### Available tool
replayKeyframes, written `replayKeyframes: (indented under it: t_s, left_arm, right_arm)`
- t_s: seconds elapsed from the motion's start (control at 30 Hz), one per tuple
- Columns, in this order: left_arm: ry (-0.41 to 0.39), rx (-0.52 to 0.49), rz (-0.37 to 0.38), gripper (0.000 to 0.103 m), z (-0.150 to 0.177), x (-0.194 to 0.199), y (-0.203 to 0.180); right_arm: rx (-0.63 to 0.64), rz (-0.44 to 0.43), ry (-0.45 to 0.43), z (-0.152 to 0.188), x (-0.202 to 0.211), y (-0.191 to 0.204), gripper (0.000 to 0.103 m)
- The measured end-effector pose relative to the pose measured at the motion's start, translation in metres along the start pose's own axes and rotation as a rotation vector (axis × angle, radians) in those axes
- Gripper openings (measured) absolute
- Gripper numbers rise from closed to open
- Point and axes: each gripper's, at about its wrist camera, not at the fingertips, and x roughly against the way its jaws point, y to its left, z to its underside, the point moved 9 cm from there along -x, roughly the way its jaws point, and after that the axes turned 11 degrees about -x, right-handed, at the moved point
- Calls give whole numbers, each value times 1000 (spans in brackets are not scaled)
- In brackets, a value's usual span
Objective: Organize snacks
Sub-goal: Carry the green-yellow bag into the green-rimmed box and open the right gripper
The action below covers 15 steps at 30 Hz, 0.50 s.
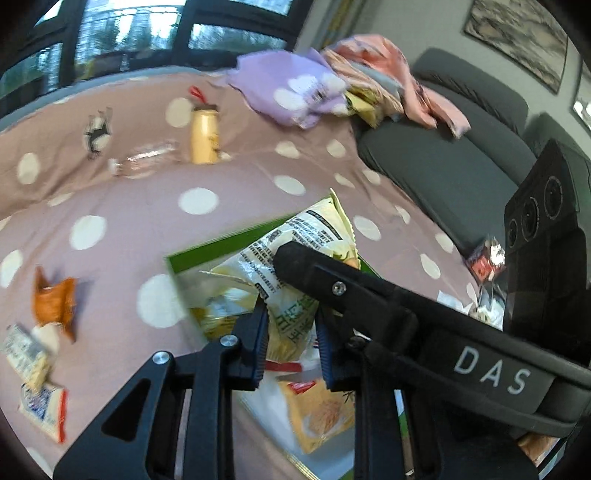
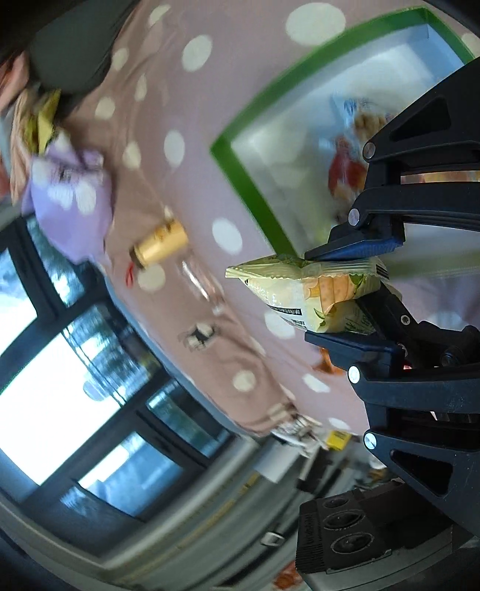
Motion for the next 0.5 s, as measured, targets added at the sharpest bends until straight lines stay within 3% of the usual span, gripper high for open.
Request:
replayKeyframes:
  t_s: [0.27,0.5]
  left_arm:
    - [70,-17,68,22,0,-48,-14]
    - [135,-12,55,23,12,-74,-14]
  right_arm:
    - [-113,58,-16,-14,-6,-54,37]
    - [-193,96,23,-15,-23,-85,37]
